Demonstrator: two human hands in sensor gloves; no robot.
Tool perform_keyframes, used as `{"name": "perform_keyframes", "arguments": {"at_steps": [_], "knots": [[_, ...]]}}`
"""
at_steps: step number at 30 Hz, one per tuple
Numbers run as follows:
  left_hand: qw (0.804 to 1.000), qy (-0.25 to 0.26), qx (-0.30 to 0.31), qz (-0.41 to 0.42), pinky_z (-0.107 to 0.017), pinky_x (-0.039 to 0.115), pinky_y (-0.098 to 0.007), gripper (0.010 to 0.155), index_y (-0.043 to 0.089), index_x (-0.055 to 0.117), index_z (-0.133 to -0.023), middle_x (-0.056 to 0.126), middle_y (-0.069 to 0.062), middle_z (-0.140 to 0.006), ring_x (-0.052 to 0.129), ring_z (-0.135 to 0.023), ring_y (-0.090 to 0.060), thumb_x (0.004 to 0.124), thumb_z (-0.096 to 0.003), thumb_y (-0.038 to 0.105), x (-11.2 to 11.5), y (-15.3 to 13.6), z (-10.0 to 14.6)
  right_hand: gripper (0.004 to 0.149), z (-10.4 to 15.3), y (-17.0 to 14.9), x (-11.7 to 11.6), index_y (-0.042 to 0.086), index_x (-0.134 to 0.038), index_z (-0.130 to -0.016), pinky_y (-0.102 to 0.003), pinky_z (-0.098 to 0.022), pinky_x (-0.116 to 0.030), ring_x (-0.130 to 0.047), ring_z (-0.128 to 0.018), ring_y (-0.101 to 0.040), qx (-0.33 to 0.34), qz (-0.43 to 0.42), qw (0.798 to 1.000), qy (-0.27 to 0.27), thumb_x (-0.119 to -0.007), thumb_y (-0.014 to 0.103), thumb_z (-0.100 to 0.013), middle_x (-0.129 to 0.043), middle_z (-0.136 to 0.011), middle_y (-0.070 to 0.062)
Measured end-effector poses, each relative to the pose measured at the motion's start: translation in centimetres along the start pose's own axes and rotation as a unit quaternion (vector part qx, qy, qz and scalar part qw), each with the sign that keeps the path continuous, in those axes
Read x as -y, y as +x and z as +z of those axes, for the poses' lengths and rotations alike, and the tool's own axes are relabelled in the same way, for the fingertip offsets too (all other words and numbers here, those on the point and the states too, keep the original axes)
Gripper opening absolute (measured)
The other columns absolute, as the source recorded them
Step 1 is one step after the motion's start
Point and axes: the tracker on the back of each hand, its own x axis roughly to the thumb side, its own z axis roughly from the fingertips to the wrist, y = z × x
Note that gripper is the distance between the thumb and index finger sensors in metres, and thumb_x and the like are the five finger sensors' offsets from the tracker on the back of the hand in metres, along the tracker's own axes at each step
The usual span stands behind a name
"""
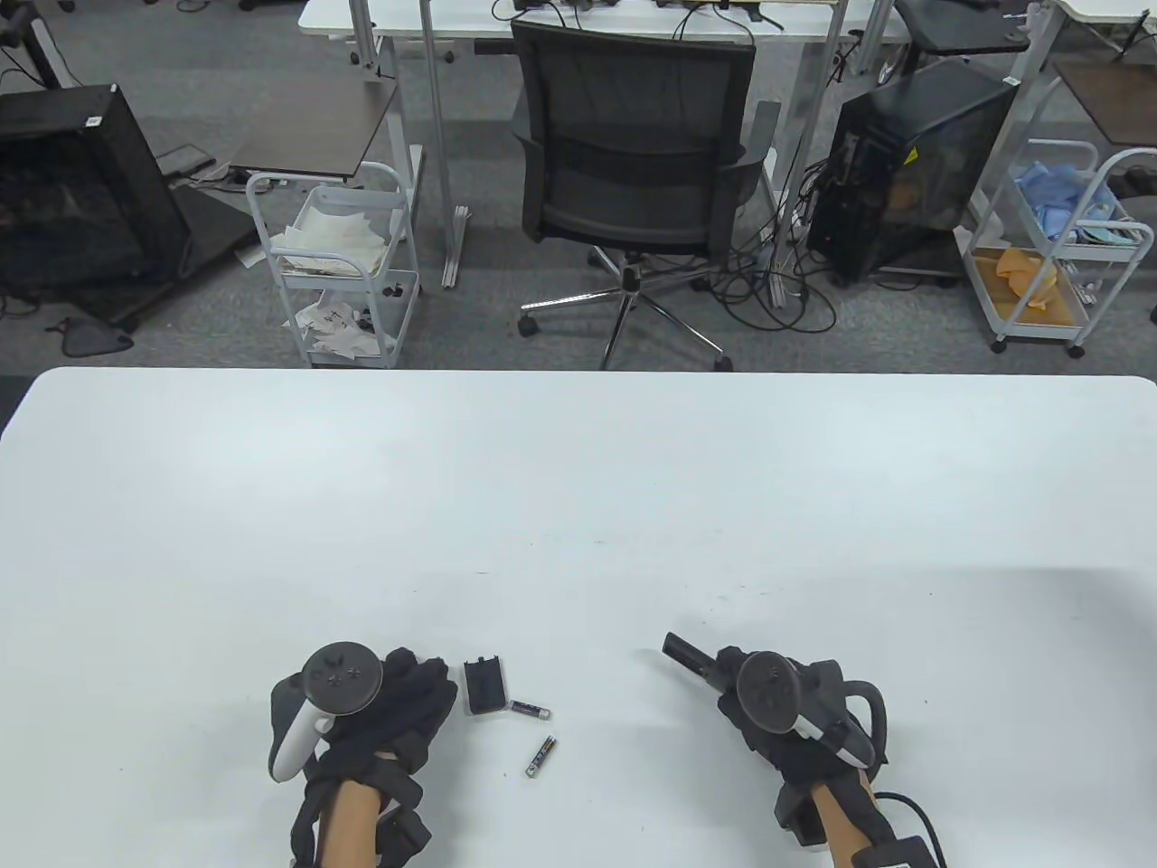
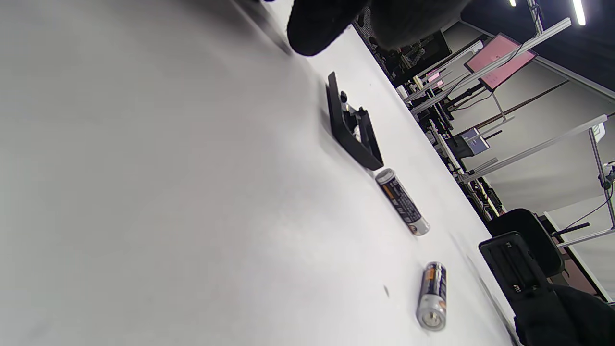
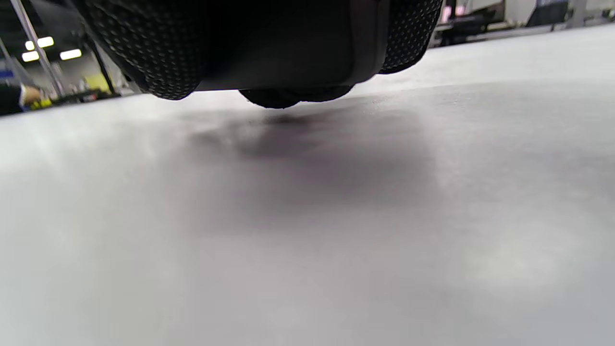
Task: Fit batteries into remote control, then fit battery cover
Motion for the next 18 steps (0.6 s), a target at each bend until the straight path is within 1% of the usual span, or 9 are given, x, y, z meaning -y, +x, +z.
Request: {"name": "perform_keyframes", "arguments": {"at_steps": [1, 4, 5, 8, 10, 12, 14, 16, 18], "knots": [[1.0, 0.0, 0.0, 0.001, -0.076, 0.004, -0.057, 0.06, 0.01, 0.051, -0.115, 0.017, -0.018, -0.122, 0.004, -0.107, -0.038, 0.06, -0.065, 0.042, 0.0, 0.0, 0.0, 0.059, 0.1, -0.2, 0.2, 0.025, -0.071, -0.099, -0.046, -0.07, -0.073, -0.094, -0.056, -0.015, 0.003, -0.015, 1.0, 0.0, -0.085, 0.044, -0.046, -0.094, -0.077, 0.0], [1.0, 0.0, 0.001, 0.005, -0.076, 0.004, -0.057, 0.06, 0.01, 0.052, -0.115, 0.017, -0.018, -0.122, 0.004, -0.107, -0.038, 0.06, -0.0651, 0.042, 0.1, 0.0, 0.0, 0.061, 0.3, -0.9, 0.8, 0.022, -0.07, -0.1, -0.044, -0.067, -0.075, -0.095, -0.05, -0.014, 0.023, -0.12, 0.992, 0.02, -0.085, 0.046, -0.046, -0.096, -0.072, -0.001], [1.0, -0.001, 0.003, 0.008, -0.076, 0.004, -0.058, 0.061, 0.01, 0.052, -0.115, 0.018, -0.019, -0.122, 0.004, -0.107, -0.038, 0.06, -0.0651, 0.043, 0.0, 0.0, 0.0, 0.061, 0.3, -1.2, 1.0, 0.02, -0.071, -0.1, -0.044, -0.066, -0.076, -0.095, -0.048, -0.014, 0.035, -0.179, 0.982, 0.042, -0.085, 0.046, -0.046, -0.096, -0.07, -0.002], [1.0, 0.009, 0.014, 0.02, -0.077, 0.009, -0.059, 0.06, 0.009, 0.052, -0.115, 0.025, -0.022, -0.121, 0.01, -0.107, -0.041, 0.06, -0.0653, 0.043, -0.2, 0.2, 0.2, 0.063, 0.2, -1.7, 1.2, 0.017, -0.072, -0.1, -0.044, -0.063, -0.077, -0.095, -0.043, -0.015, 0.054, -0.274, 0.956, 0.086, -0.086, 0.046, -0.046, -0.098, -0.066, -0.004], [0.998, 0.048, 0.038, 0.01, -0.078, 0.02, -0.063, 0.059, 0.006, 0.057, -0.112, 0.038, -0.023, -0.119, 0.025, -0.108, -0.044, 0.062, -0.0647, 0.042, -0.5, 0.7, 0.6, 0.063, 0.1, -2.0, 1.0, 0.015, -0.073, -0.099, -0.044, -0.061, -0.077, -0.095, -0.041, -0.015, 0.063, -0.302, 0.944, 0.12, -0.086, 0.047, -0.047, -0.098, -0.064, -0.005], [0.995, 0.082, 0.048, -0.007, -0.076, 0.039, -0.064, 0.054, 0.004, 0.069, -0.105, 0.061, -0.025, -0.109, 0.051, -0.101, -0.045, 0.064, -0.0642, 0.041, -0.8, 1.5, 1.2, 0.062, 0.2, -2.0, 0.9, 0.016, -0.074, -0.099, -0.044, -0.061, -0.078, -0.095, -0.041, -0.015, 0.065, -0.299, 0.943, 0.132, -0.086, 0.048, -0.047, -0.098, -0.063, -0.005], [0.993, 0.09, 0.059, -0.038, -0.067, 0.056, -0.063, 0.049, 0.004, 0.081, -0.093, 0.082, -0.026, -0.091, 0.075, -0.083, -0.042, 0.067, -0.0637, 0.041, -0.8, 2.6, 1.8, 0.062, 0.2, -2.0, 0.8, 0.016, -0.074, -0.099, -0.044, -0.061, -0.078, -0.095, -0.04, -0.015, 0.063, -0.286, 0.947, 0.131, -0.085, 0.048, -0.047, -0.098, -0.063, -0.005], [0.989, 0.099, 0.073, -0.087, -0.057, 0.067, -0.059, 0.046, 0.005, 0.089, -0.081, 0.093, -0.022, -0.072, 0.088, -0.065, -0.035, 0.07, -0.0628, 0.043, -0.3, 4.5, 2.4, 0.062, 0.1, -1.8, 0.7, 0.016, -0.074, -0.099, -0.044, -0.061, -0.077, -0.095, -0.04, -0.015, 0.059, -0.271, 0.952, 0.132, -0.085, 0.048, -0.047, -0.098, -0.063, -0.005], [0.982, 0.101, 0.082, -0.137, -0.049, 0.073, -0.055, 0.044, 0.007, 0.093, -0.074, 0.097, -0.018, -0.059, 0.093, -0.051, -0.029, 0.072, -0.0618, 0.044, 0.6, 6.2, 2.9, 0.061, 0.0, -1.7, 0.5, 0.016, -0.074, -0.099, -0.044, -0.062, -0.077, -0.095, -0.041, -0.015, 0.056, -0.262, 0.954, 0.135, -0.084, 0.049, -0.047, -0.098, -0.063, -0.005]]}}
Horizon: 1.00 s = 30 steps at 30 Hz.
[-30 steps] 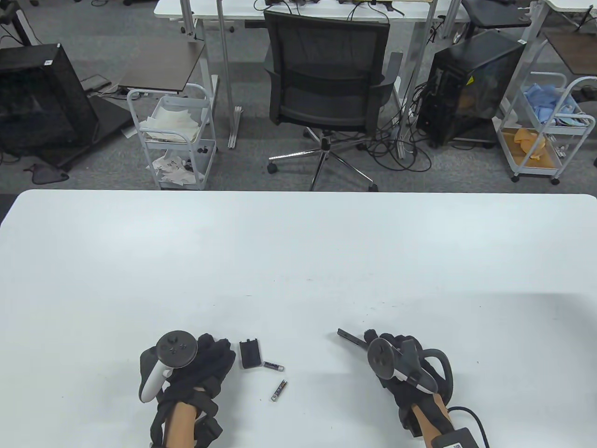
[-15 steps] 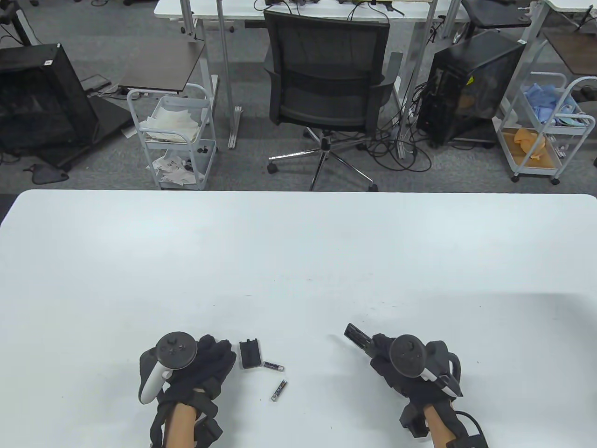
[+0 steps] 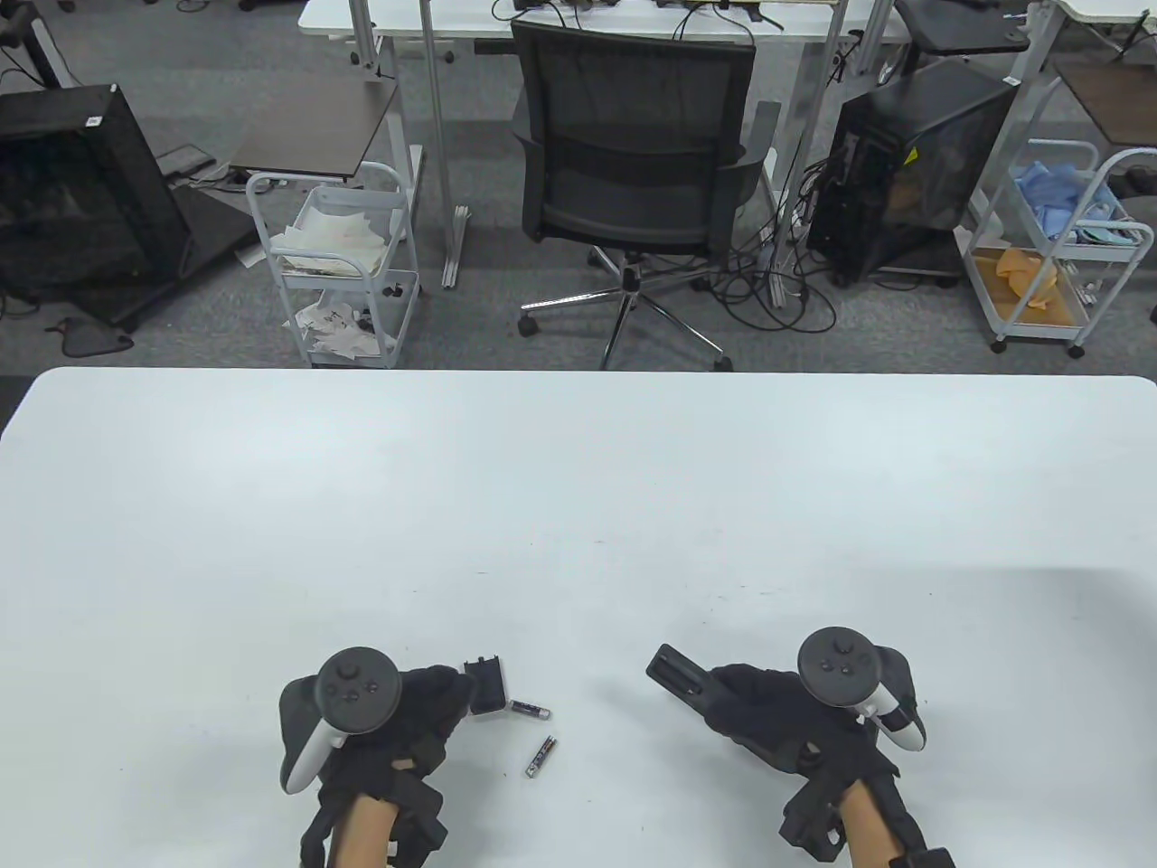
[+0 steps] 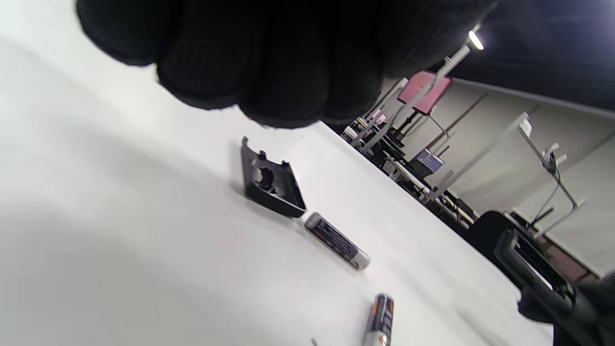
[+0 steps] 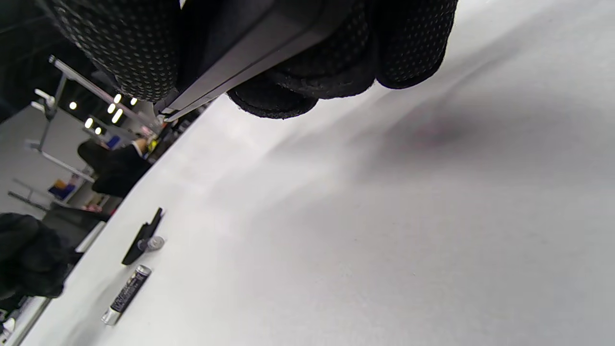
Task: Fit batteries into remote control, then fit battery cover
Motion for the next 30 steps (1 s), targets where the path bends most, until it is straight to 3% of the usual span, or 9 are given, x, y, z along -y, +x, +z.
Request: {"name": "perform_keyframes", "arguments": {"at_steps": [3, 5, 9, 12, 15, 17, 22, 30], "knots": [[0.998, 0.0, -0.002, -0.061, -0.042, 0.078, -0.049, 0.044, 0.008, 0.094, -0.072, 0.098, -0.012, -0.048, 0.094, -0.04, -0.022, 0.073, -0.0612, 0.046, 0.8, 2.3, 0.3, 0.061, 0.0, 0.0, -0.1, 0.016, -0.074, -0.099, -0.044, -0.062, -0.077, -0.095, -0.041, -0.015, -0.004, 0.013, 1.0, -0.004, -0.084, 0.049, -0.048, -0.098, -0.063, -0.005], [0.997, -0.01, -0.007, -0.079, -0.042, 0.077, -0.05, 0.045, 0.008, 0.093, -0.073, 0.097, -0.012, -0.048, 0.094, -0.04, -0.022, 0.073, -0.0614, 0.046, 1.7, 3.5, 0.4, 0.061, 0.1, 0.0, -0.1, 0.016, -0.074, -0.098, -0.044, -0.062, -0.077, -0.095, -0.041, -0.015, -0.004, 0.018, 1.0, -0.006, -0.083, 0.049, -0.048, -0.098, -0.063, -0.005], [0.986, -0.097, -0.009, -0.136, -0.056, 0.07, -0.056, 0.049, 0.005, 0.082, -0.092, 0.092, -0.019, -0.072, 0.089, -0.063, -0.031, 0.074, -0.0619, 0.044, 4.6, 5.1, -0.3, 0.061, 0.0, 0.0, -0.1, 0.016, -0.074, -0.099, -0.045, -0.062, -0.077, -0.095, -0.041, -0.015, -0.009, 0.022, 1.0, -0.008, -0.083, 0.049, -0.048, -0.098, -0.064, -0.005], [0.975, -0.107, -0.016, -0.194, -0.064, 0.063, -0.059, 0.054, 0.007, 0.074, -0.099, 0.084, -0.02, -0.086, 0.082, -0.077, -0.035, 0.076, -0.0608, 0.044, 5.8, 5.8, -0.6, 0.06, 0.0, 0.0, -0.1, 0.016, -0.074, -0.099, -0.045, -0.062, -0.076, -0.095, -0.042, -0.015, -0.012, 0.025, 1.0, -0.008, -0.082, 0.048, -0.048, -0.098, -0.064, -0.005], [0.971, -0.094, -0.009, -0.219, -0.068, 0.059, -0.061, 0.055, 0.008, 0.072, -0.101, 0.08, -0.019, -0.091, 0.076, -0.084, -0.036, 0.079, -0.0596, 0.044, 6.2, 6.3, -0.5, 0.06, 0.0, 0.0, -0.1, 0.016, -0.073, -0.099, -0.045, -0.063, -0.076, -0.095, -0.042, -0.015, -0.01, 0.026, 1.0, -0.01, -0.082, 0.048, -0.049, -0.098, -0.064, -0.005], [0.967, -0.112, -0.018, -0.227, -0.07, 0.057, -0.062, 0.055, 0.008, 0.072, -0.101, 0.078, -0.019, -0.093, 0.074, -0.086, -0.037, 0.08, -0.0594, 0.043, 6.7, 6.5, -0.6, 0.06, 0.0, 0.0, -0.1, 0.017, -0.073, -0.099, -0.045, -0.063, -0.076, -0.095, -0.042, -0.016, -0.009, 0.027, 1.0, -0.01, -0.082, 0.048, -0.049, -0.098, -0.064, -0.006], [0.952, -0.115, -0.028, -0.284, -0.066, 0.061, -0.061, 0.05, 0.008, 0.079, -0.095, 0.085, -0.018, -0.083, 0.081, -0.076, -0.034, 0.081, -0.059, 0.042, 7.4, 7.1, -0.7, 0.06, -0.1, 0.1, -0.2, 0.017, -0.073, -0.099, -0.045, -0.063, -0.076, -0.095, -0.042, -0.016, -0.009, 0.034, 0.999, -0.006, -0.082, 0.048, -0.049, -0.098, -0.065, -0.006], [0.94, -0.126, -0.032, -0.315, -0.066, 0.061, -0.061, 0.05, 0.007, 0.078, -0.097, 0.085, -0.019, -0.081, 0.081, -0.073, -0.033, 0.083, -0.0586, 0.038, 8.2, 7.5, -0.9, 0.06, -0.1, 0.2, -0.2, 0.016, -0.073, -0.099, -0.045, -0.063, -0.076, -0.095, -0.043, -0.016, 0.0, 0.026, 1.0, -0.007, -0.081, 0.048, -0.049, -0.098, -0.065, -0.006]]}}
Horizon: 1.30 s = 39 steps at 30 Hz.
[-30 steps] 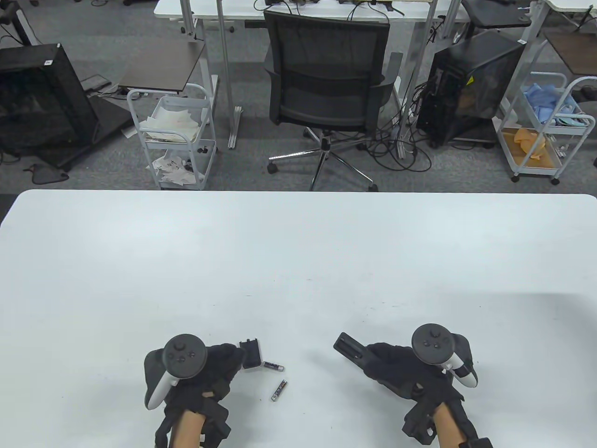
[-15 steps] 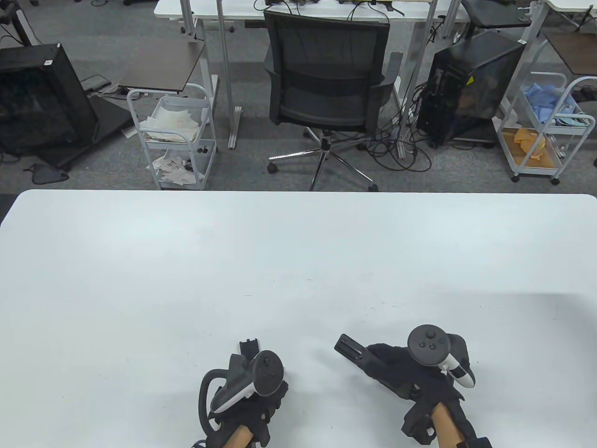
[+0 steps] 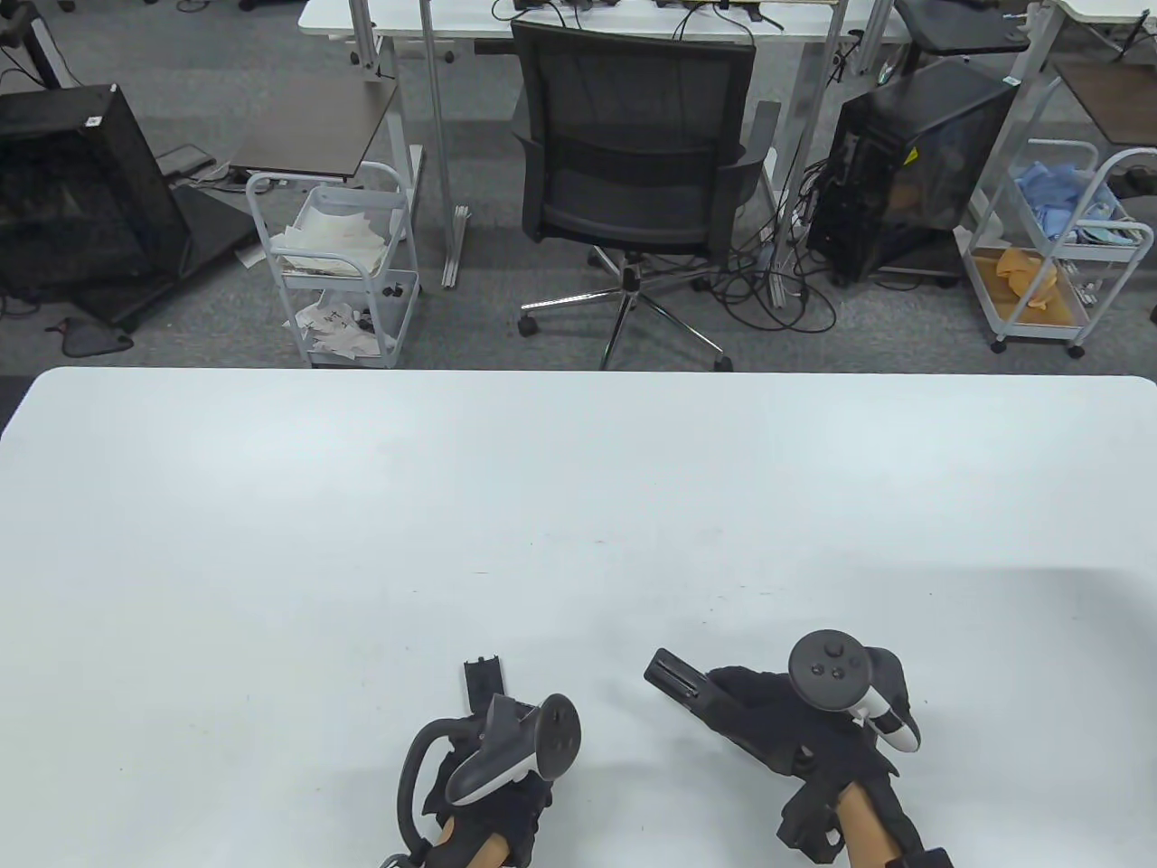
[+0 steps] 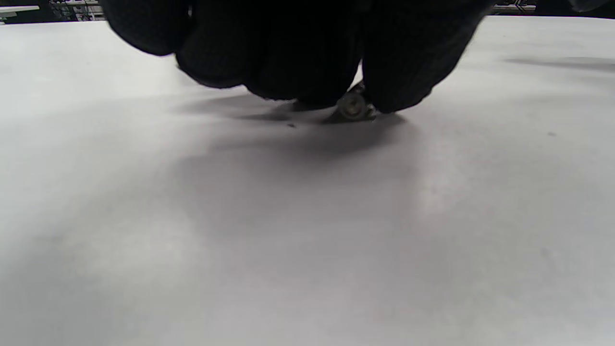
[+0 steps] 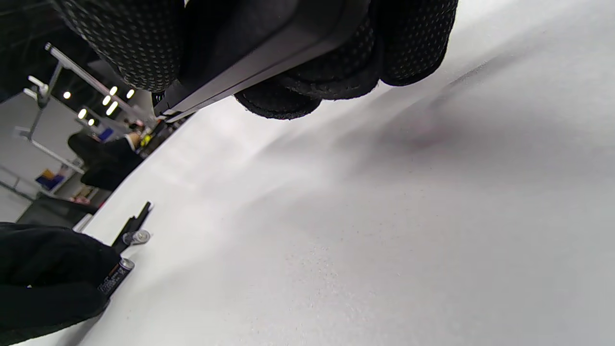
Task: Fit batteries into remote control, then fit battery cover
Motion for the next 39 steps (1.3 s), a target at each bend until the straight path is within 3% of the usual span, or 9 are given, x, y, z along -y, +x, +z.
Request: {"name": "perform_keyframes", "arguments": {"at_steps": [11, 22, 31, 39], "knots": [[0.999, -0.004, 0.038, -0.009, -0.066, 0.062, -0.062, 0.045, 0.002, 0.079, -0.093, 0.086, -0.02, -0.075, 0.083, -0.069, -0.034, 0.085, -0.0571, 0.027, 0.0, 0.4, -0.2, 0.06, 0.0, 0.1, -0.2, 0.016, -0.074, -0.099, -0.045, -0.063, -0.076, -0.095, -0.043, -0.016, -0.005, 0.01, 1.0, 0.006, -0.081, 0.048, -0.049, -0.098, -0.065, -0.006], [0.998, -0.02, 0.046, 0.022, -0.065, 0.066, -0.06, 0.049, 0.004, 0.08, -0.092, 0.09, -0.017, -0.077, 0.087, -0.072, -0.033, 0.081, -0.0548, 0.036, -0.3, -0.1, 0.1, 0.06, 0.0, 0.2, -0.2, 0.016, -0.073, -0.099, -0.046, -0.063, -0.076, -0.095, -0.043, -0.016, -0.004, 0.01, 1.0, 0.008, -0.081, 0.048, -0.049, -0.098, -0.065, -0.006], [0.994, 0.062, 0.064, 0.056, -0.061, 0.075, -0.057, 0.049, 0.007, 0.081, -0.089, 0.098, -0.018, -0.076, 0.097, -0.067, -0.031, 0.083, -0.0504, 0.037, -1.1, -0.1, 0.7, 0.06, 0.1, 0.2, -0.2, 0.016, -0.074, -0.099, -0.046, -0.063, -0.076, -0.095, -0.043, -0.016, -0.003, 0.009, 1.0, 0.008, -0.081, 0.048, -0.049, -0.098, -0.065, -0.006], [0.983, 0.102, 0.093, 0.125, -0.065, 0.071, -0.057, 0.049, 0.008, 0.08, -0.091, 0.096, -0.018, -0.075, 0.095, -0.062, -0.028, 0.084, -0.0508, 0.036, -1.4, -1.2, 1.0, 0.06, 0.1, 0.4, -0.4, 0.016, -0.073, -0.099, -0.045, -0.063, -0.076, -0.095, -0.043, -0.016, 0.002, 0.007, 1.0, 0.013, -0.081, 0.048, -0.049, -0.098, -0.065, -0.006]]}}
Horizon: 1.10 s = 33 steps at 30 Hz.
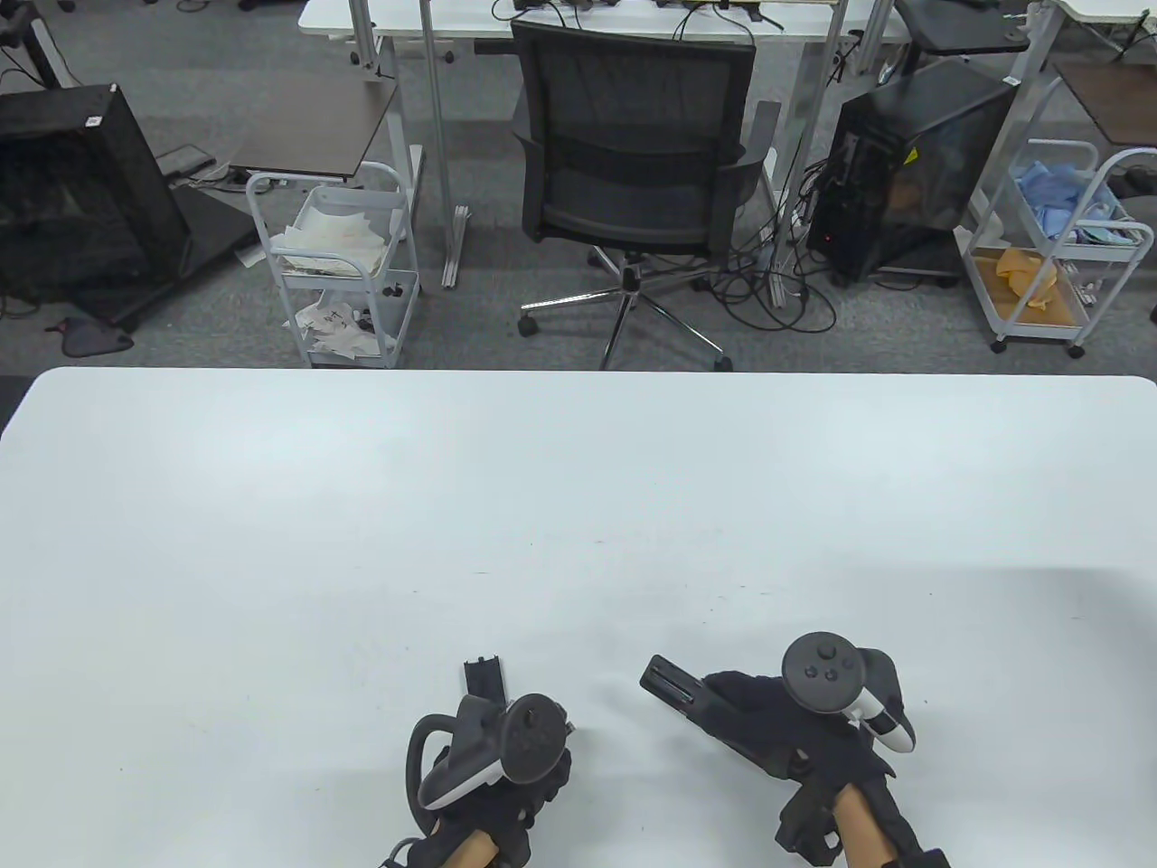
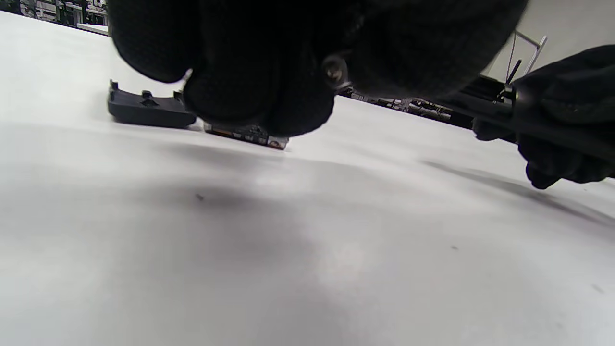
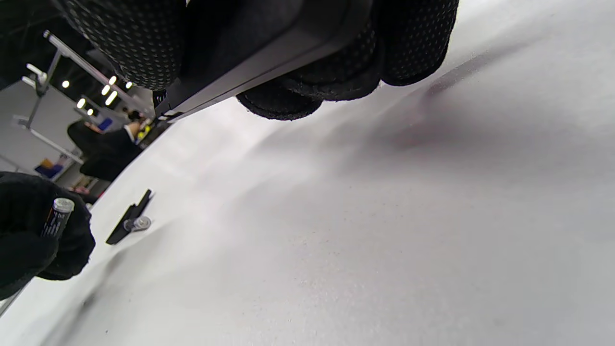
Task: Fit batteries into remote control, then fit battery cover
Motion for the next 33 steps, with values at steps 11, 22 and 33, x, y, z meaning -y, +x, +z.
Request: {"name": "perform_keyframes", "arguments": {"at_steps": [11, 22, 33], "knots": [[0.998, 0.036, 0.042, 0.023, -0.067, 0.066, -0.058, 0.047, 0.012, 0.075, -0.095, 0.09, -0.018, -0.081, 0.09, -0.061, -0.025, 0.081, -0.0543, 0.034, -0.3, 0.0, 0.3, 0.059, -0.2, 0.9, -1.0, 0.017, -0.073, -0.099, -0.045, -0.064, -0.075, -0.095, -0.043, -0.016, 0.017, -0.008, 0.999, 0.034, -0.081, 0.048, -0.05, -0.098, -0.065, -0.006], [0.995, 0.059, 0.083, 0.006, -0.069, 0.064, -0.059, 0.044, 0.016, 0.074, -0.099, 0.085, -0.018, -0.088, 0.087, -0.066, -0.024, 0.079, -0.0579, 0.03, 0.1, 1.3, 0.4, 0.059, -0.4, 2.2, -2.4, 0.017, -0.073, -0.1, -0.045, -0.064, -0.075, -0.095, -0.044, -0.016, 0.03, -0.001, 0.997, 0.071, -0.08, 0.048, -0.05, -0.098, -0.066, -0.005], [0.987, 0.119, 0.11, -0.017, -0.07, 0.064, -0.058, 0.043, 0.02, 0.072, -0.101, 0.083, -0.014, -0.089, 0.086, -0.066, -0.022, 0.075, -0.0589, 0.028, 0.2, 2.3, 0.8, 0.059, -0.3, 2.5, -2.7, 0.017, -0.073, -0.1, -0.045, -0.064, -0.075, -0.094, -0.044, -0.016, 0.032, -0.01, 0.996, 0.08, -0.079, 0.048, -0.05, -0.097, -0.066, -0.006]]}}
